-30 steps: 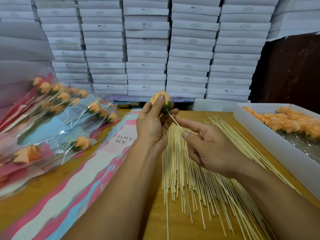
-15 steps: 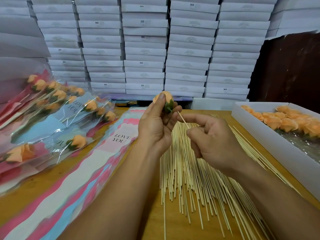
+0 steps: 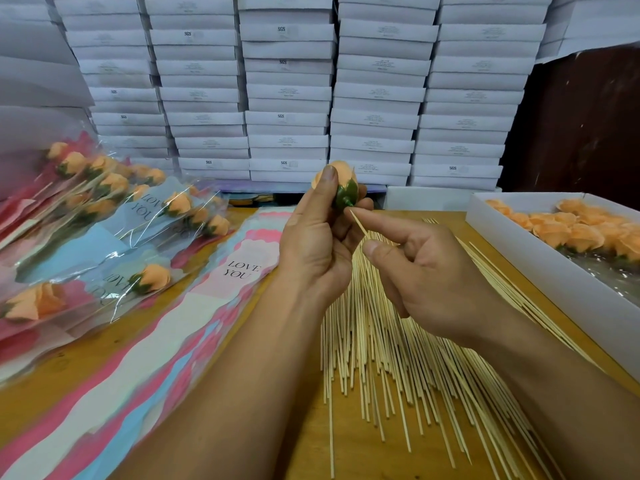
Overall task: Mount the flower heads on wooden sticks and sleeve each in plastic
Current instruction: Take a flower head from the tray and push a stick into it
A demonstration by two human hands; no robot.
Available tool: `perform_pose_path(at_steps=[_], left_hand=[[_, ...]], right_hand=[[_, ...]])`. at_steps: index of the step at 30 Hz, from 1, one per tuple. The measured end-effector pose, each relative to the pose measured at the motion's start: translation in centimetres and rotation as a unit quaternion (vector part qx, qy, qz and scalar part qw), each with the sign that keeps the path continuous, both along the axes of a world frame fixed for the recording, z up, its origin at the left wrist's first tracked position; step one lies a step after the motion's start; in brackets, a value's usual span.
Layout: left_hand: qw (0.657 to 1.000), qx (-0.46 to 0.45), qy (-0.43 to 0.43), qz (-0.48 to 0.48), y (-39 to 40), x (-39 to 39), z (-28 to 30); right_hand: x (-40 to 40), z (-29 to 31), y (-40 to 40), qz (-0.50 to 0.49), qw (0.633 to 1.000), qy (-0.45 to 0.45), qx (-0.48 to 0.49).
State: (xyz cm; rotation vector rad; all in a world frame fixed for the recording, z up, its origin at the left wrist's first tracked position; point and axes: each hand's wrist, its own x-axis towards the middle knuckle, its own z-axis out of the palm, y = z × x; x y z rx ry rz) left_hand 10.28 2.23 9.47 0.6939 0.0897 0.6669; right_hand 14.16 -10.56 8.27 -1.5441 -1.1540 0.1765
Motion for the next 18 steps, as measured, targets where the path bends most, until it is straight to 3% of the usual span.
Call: perform_pose_path(at_steps=[18], left_hand=[[1.0,0.023,-0.008,0.009,0.02,-0.12,-0.03]], right_hand=[[0.31,0.1,-0.09,0.024,0.998,0.041,0.026]])
